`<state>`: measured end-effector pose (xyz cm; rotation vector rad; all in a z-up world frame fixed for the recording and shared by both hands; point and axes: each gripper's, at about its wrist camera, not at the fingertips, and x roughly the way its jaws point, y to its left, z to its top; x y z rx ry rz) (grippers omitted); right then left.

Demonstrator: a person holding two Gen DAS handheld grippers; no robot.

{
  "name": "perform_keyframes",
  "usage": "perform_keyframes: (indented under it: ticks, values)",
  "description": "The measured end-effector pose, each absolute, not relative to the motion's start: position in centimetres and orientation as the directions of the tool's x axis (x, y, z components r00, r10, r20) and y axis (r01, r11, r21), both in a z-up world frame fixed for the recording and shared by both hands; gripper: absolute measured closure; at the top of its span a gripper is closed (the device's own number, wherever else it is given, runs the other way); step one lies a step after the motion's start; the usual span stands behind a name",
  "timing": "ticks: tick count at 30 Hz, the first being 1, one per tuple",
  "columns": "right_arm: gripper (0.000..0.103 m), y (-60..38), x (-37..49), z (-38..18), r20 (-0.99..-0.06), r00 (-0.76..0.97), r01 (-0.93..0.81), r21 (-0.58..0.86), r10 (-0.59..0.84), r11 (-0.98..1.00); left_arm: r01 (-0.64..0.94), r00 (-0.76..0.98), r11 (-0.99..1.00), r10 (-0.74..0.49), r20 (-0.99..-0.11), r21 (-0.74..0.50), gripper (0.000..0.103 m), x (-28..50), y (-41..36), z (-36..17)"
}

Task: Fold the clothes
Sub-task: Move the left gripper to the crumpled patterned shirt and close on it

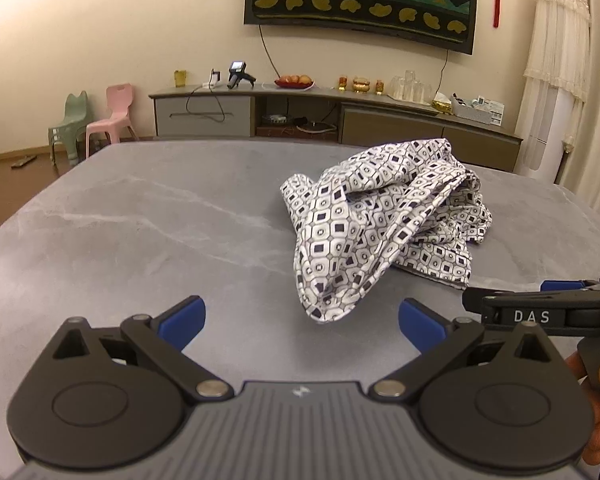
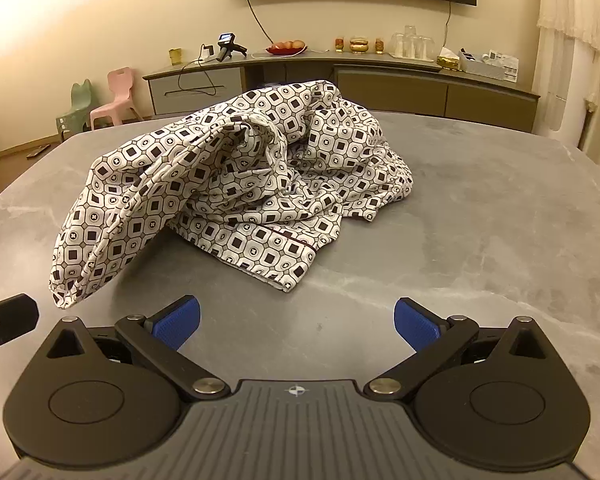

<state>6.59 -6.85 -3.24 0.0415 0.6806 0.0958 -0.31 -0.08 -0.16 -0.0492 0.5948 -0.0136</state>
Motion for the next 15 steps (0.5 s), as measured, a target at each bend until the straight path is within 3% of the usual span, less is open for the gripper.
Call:
perform_keyframes:
  ticks: [15]
  values:
    - [0.001,-6.8,6.3,-3.0,-0.631,0.769,-0.076,0.064,0.099,0.995,-0.004,0.748,0.994,-0.069,-0.661,-0.108,0.0,0.6,0.4,-0.8]
